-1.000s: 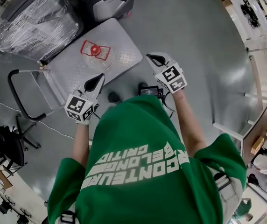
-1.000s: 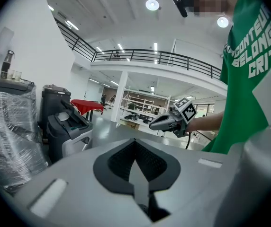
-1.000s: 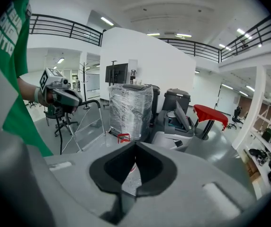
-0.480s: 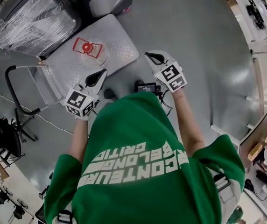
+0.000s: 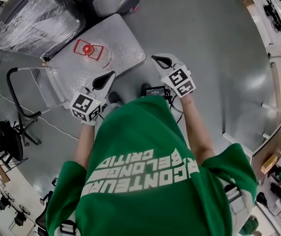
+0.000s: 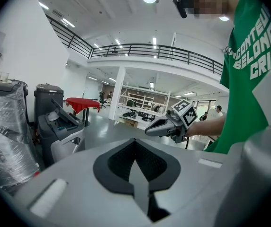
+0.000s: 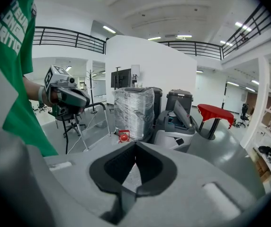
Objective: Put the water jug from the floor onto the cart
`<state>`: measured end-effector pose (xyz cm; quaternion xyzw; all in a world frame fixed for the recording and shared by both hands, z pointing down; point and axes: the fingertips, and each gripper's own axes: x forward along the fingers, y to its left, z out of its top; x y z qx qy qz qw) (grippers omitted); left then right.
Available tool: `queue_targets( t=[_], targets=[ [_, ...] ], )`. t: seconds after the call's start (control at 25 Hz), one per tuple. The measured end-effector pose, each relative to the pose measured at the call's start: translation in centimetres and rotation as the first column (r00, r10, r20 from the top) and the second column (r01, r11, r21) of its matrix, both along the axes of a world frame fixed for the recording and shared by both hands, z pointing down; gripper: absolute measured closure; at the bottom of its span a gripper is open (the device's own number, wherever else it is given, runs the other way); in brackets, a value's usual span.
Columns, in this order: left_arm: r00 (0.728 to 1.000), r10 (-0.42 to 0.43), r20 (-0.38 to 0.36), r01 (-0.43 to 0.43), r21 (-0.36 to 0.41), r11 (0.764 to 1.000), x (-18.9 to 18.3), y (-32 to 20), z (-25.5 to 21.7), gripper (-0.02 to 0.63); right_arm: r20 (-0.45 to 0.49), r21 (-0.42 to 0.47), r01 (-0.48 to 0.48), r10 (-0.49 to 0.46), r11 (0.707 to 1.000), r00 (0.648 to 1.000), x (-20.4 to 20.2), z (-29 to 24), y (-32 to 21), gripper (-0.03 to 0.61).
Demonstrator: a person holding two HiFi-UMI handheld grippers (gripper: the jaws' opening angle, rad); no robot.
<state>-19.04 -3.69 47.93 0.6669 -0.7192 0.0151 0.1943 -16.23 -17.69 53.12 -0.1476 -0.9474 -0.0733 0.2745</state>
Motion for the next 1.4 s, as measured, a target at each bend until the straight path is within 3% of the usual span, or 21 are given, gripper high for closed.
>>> queue_targets(
  t=[0.68,1.4],
  targets=[
    [1.000,0.018,-0.002,-0.018,0.004,1.000,2.9,-4.0,0.2,0.604,-0.009,-0.023,0.014,-0.014,1.000,1.000,2.9,0.3,-1.8,0.586],
    [1.000,-0.008,-0.003,0.008,-0.002,1.000,2.2,-3.8,0.7,0.604,-0.013,-0.027,0.028,-0.029,0.999,0.999,2.3,0.7,-2.0,0.586]
  ],
)
